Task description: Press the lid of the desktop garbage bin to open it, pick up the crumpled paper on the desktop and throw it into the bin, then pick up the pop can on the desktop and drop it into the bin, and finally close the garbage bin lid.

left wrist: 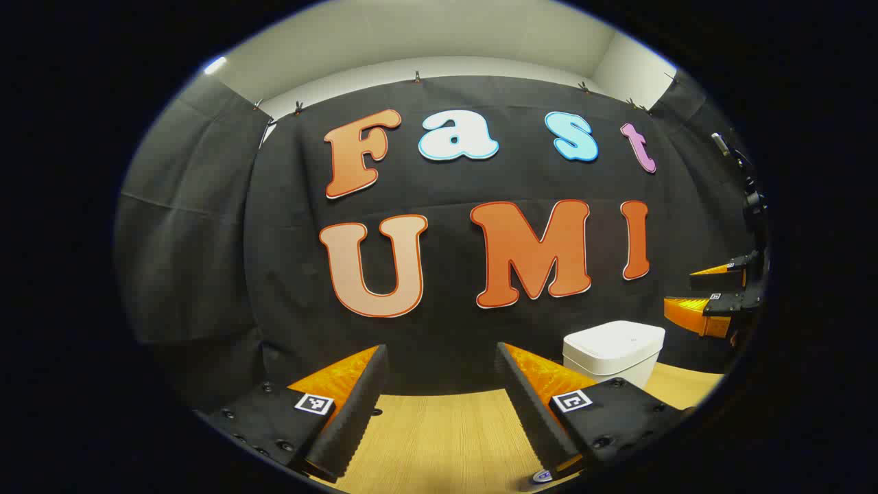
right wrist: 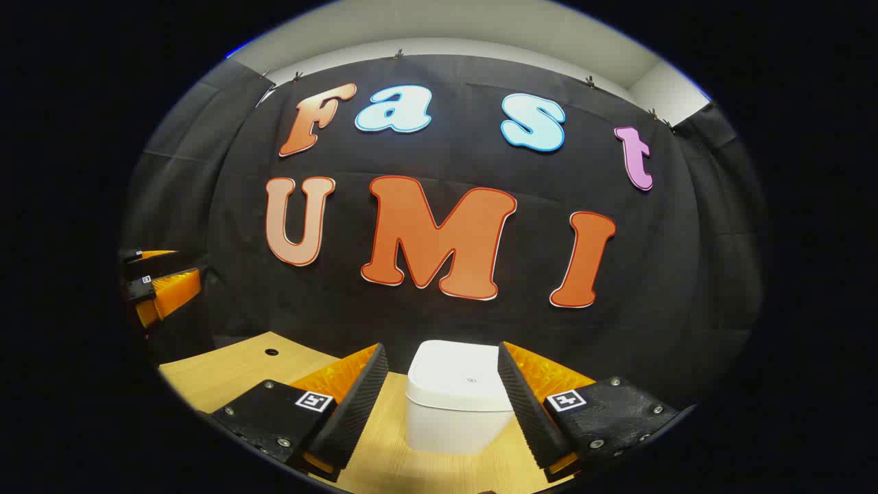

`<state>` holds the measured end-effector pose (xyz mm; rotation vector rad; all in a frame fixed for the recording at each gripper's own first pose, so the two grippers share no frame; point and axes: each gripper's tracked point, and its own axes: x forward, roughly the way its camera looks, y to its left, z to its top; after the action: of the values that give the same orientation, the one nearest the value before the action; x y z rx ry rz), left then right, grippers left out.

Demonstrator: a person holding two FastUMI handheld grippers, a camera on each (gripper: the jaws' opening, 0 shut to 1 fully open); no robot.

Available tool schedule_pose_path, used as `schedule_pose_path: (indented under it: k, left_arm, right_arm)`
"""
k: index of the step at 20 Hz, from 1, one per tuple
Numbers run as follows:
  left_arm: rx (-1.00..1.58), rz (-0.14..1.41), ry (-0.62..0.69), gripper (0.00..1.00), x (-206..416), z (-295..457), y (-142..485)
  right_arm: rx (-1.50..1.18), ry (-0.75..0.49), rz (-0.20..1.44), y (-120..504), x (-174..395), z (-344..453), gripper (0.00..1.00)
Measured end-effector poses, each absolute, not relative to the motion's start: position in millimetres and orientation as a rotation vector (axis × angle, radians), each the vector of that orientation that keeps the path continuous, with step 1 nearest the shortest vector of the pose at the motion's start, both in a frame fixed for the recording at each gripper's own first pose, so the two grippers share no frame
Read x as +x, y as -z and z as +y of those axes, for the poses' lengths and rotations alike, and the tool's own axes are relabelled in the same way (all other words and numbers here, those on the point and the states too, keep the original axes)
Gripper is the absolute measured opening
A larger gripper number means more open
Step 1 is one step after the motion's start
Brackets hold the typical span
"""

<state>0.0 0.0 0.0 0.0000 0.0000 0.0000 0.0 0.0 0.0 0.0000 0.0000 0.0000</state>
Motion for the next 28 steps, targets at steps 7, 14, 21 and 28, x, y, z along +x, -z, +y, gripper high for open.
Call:
schedule_pose_path:
  k: [7, 14, 21, 28]
  left_arm:
    - [0.011, 0.006, 0.006, 0.98, 3, -11, 3]
    - [0.019, 0.012, -0.003, 1.00, 3, -14, 5]
    - [0.033, 0.024, -0.024, 1.00, 4, -13, 9]
    - [0.048, 0.048, -0.075, 1.00, 2, -6, 16]
  right_arm:
    - [0.008, 0.025, 0.009, 5, 8, -16, 0.97]
    - [0.007, 0.033, 0.009, 5, 16, -26, 0.95]
    - [0.008, 0.026, 0.010, 5, 32, -34, 0.91]
    - [0.042, 0.035, 0.068, 21, 61, -45, 0.60]
